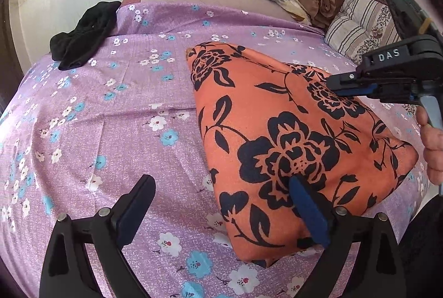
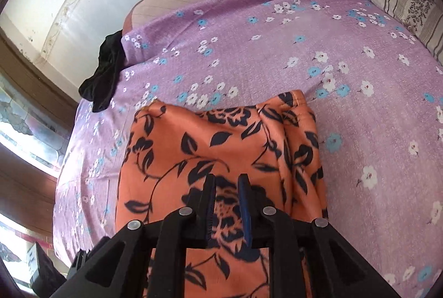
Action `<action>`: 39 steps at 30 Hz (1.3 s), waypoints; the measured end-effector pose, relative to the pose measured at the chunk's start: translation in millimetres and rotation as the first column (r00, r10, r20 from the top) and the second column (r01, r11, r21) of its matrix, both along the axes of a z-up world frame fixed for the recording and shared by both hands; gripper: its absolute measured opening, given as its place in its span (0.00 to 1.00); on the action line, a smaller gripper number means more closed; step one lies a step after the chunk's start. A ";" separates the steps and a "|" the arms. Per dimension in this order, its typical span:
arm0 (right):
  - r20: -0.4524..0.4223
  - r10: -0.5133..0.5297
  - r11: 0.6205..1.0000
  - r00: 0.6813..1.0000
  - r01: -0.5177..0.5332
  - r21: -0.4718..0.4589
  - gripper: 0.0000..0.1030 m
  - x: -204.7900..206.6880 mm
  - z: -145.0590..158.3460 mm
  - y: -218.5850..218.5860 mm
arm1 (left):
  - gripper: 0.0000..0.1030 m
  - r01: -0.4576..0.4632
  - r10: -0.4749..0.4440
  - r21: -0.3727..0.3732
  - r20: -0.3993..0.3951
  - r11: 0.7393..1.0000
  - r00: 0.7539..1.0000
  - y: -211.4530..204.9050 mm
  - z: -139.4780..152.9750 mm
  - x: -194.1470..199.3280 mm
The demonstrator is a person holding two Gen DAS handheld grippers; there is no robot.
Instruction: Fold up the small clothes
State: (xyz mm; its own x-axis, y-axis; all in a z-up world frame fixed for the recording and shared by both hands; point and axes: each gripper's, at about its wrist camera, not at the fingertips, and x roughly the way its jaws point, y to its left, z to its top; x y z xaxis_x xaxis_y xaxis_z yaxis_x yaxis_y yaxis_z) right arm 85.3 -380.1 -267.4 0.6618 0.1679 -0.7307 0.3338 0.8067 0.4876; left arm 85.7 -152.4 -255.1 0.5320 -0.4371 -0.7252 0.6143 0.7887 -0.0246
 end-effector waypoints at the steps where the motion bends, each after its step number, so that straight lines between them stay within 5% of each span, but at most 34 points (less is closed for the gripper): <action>1: 0.002 0.004 1.000 1.000 -0.004 -0.007 0.19 -5.4 2.1 4.3 | 0.94 -0.003 0.003 0.003 0.005 1.000 1.000 -0.3 0.1 -0.5; 6: -0.048 -0.015 0.995 0.999 0.010 -0.095 0.19 -35.3 -1.3 17.3 | 0.95 -0.018 0.018 0.008 0.008 1.000 1.000 -1.0 0.8 -0.4; 9: -0.098 -0.002 0.999 0.995 -0.003 -0.045 0.19 -48.6 -22.4 16.7 | 0.97 -0.021 0.021 0.017 0.015 1.000 1.000 -1.8 -0.4 -1.0; 13: -0.086 0.015 0.998 0.996 -0.020 -0.058 0.19 -50.5 -21.6 17.6 | 0.98 -0.036 0.036 0.013 0.013 0.999 0.999 -0.1 -0.8 -0.8; 20: -0.069 0.004 0.999 0.998 0.000 0.050 0.19 -52.8 -23.9 5.0 | 0.98 -0.054 0.054 0.007 0.008 0.999 0.999 1.5 0.5 -2.4; 39: -0.065 0.040 0.994 0.997 -0.034 0.104 0.19 -41.2 -36.4 -0.2 | 1.00 -0.051 0.051 0.004 -0.008 0.999 0.999 -1.8 -0.7 5.1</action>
